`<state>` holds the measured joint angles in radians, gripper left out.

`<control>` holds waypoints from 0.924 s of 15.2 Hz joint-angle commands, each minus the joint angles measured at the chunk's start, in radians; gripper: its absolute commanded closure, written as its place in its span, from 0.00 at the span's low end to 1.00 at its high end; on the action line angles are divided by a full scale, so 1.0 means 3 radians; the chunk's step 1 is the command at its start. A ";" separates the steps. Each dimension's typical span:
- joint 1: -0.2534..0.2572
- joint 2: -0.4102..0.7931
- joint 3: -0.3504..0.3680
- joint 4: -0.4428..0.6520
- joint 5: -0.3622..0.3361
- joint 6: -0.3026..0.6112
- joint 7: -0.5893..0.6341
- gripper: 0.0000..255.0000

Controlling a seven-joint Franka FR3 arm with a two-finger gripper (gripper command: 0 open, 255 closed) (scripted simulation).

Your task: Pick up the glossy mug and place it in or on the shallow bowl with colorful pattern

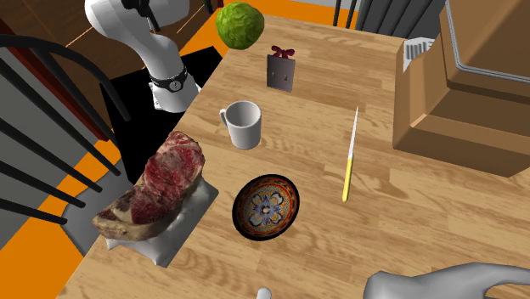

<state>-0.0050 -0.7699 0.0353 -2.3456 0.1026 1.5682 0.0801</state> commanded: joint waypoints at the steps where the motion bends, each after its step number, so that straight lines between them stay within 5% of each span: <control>1: 0.0000 0.0000 0.0000 0.0000 0.0000 0.0000 0.0000 0.00; 14: -0.0019 0.0613 0.0892 -0.0769 0.0178 0.1522 0.1053 0.00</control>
<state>-0.0083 -0.6043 0.2837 -2.5572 0.1552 1.9832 0.3709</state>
